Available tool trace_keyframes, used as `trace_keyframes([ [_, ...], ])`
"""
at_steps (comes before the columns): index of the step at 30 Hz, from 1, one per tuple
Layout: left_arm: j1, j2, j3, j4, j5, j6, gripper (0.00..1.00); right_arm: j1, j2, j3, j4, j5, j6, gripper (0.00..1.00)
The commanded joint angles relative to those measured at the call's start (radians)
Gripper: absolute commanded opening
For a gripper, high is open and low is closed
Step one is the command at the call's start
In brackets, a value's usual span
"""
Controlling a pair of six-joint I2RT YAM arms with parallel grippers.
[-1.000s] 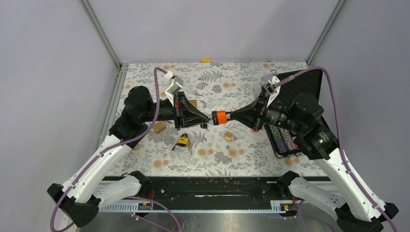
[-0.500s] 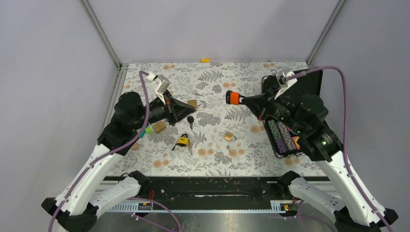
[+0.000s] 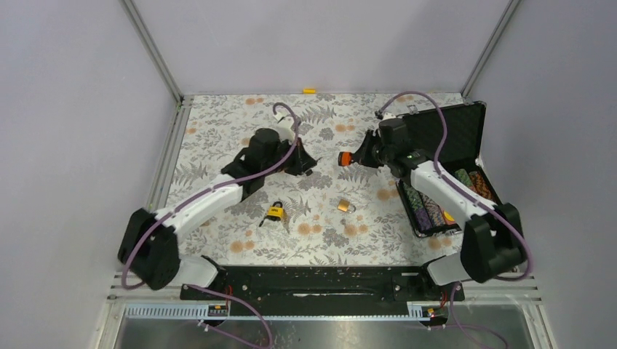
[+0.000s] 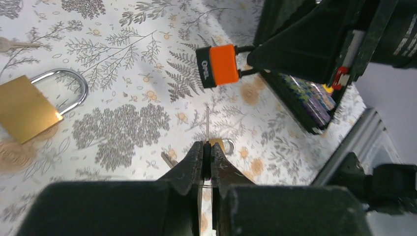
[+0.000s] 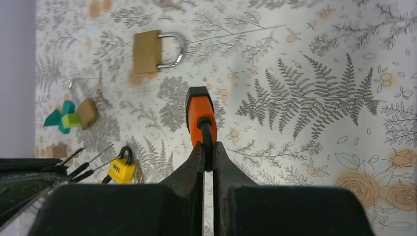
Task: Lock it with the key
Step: Place the key at the center of the board.
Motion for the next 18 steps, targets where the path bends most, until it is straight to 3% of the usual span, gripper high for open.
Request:
trace_keyframes([
  [1,-0.045,0.193,0.146,0.183,-0.102,-0.023,0.00,-0.047,0.107,0.004,0.170,-0.069,0.097,0.00],
  [7,-0.106,0.514,0.390,0.203,-0.184,0.062,0.01,-0.066,0.261,-0.010,0.159,-0.108,0.132,0.00],
  [11,-0.119,0.684,0.547,0.165,-0.145,0.094,0.01,-0.067,0.313,-0.054,0.217,-0.168,0.180,0.00],
  [18,-0.117,0.779,0.554,0.157,-0.194,0.046,0.02,-0.080,0.361,-0.090,0.242,-0.105,0.279,0.00],
])
